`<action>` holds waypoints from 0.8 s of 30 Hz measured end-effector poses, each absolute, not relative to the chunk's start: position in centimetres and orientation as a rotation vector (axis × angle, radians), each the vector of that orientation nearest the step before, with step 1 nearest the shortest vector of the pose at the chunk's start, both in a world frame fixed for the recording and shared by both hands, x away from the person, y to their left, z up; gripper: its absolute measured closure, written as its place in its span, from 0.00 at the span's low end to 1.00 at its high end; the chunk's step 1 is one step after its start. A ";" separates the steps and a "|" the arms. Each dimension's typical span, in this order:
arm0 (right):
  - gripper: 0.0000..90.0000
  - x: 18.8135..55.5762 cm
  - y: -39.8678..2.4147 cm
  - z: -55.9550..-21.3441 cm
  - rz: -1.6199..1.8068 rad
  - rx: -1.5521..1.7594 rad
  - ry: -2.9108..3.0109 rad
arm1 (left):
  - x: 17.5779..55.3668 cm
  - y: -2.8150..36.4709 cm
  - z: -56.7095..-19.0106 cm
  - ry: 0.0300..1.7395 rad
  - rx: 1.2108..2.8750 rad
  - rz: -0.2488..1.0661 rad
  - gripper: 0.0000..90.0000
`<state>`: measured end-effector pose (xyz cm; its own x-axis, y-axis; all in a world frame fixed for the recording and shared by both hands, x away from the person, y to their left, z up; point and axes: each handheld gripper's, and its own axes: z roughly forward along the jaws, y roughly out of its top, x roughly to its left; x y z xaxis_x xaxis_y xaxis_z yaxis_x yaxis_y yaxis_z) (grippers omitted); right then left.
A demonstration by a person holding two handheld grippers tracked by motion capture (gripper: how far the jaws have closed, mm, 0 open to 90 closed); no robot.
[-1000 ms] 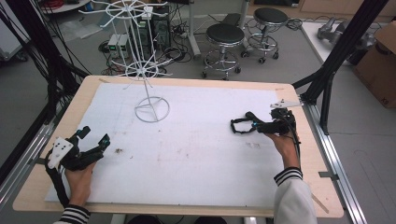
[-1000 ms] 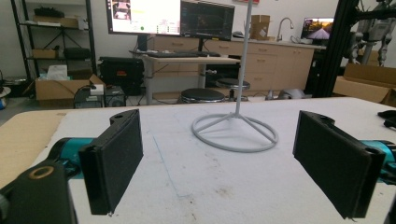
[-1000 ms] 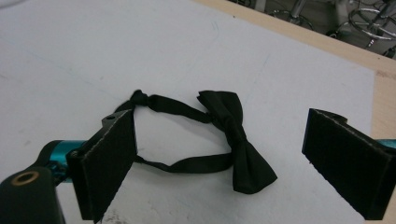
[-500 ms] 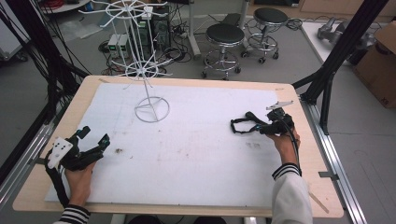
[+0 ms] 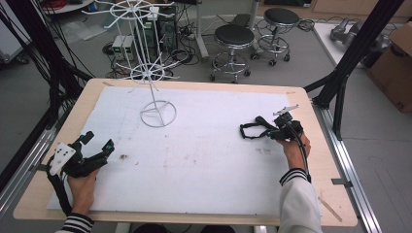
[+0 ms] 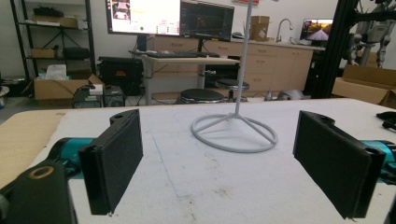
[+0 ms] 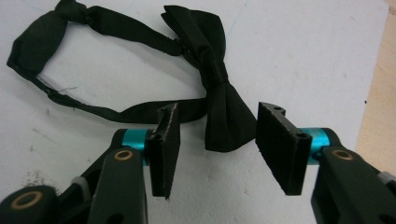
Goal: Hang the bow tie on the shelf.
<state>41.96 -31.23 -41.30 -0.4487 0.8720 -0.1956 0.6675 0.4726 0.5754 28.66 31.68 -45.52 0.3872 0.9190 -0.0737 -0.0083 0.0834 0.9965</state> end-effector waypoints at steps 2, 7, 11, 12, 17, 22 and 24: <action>0.61 42.1 -31.2 -41.5 0.563 1.292 2.262 | 28.7 31.7 -45.5 0.933 1.296 0.869 0.18; 0.69 42.3 -31.2 -41.9 0.536 1.328 2.274 | 28.7 31.7 -45.5 0.934 1.293 0.868 0.18; 0.75 42.4 -31.0 -42.0 0.513 1.326 2.271 | 28.7 31.7 -45.5 0.935 1.293 0.867 0.18; 0.80 42.5 -31.0 -42.1 0.514 1.335 2.256 | 28.7 31.7 -45.5 0.935 1.294 0.867 0.18; 0.92 42.6 -31.1 -42.2 0.521 1.364 2.256 | 28.7 31.7 -45.5 0.937 1.295 0.869 0.18; 0.94 42.6 -31.2 -42.2 0.521 1.366 2.250 | 28.7 31.7 -45.5 0.937 1.295 0.867 0.18; 0.94 42.6 -31.2 -42.2 0.530 1.365 2.254 | 28.7 31.7 -45.5 0.937 1.295 0.868 0.18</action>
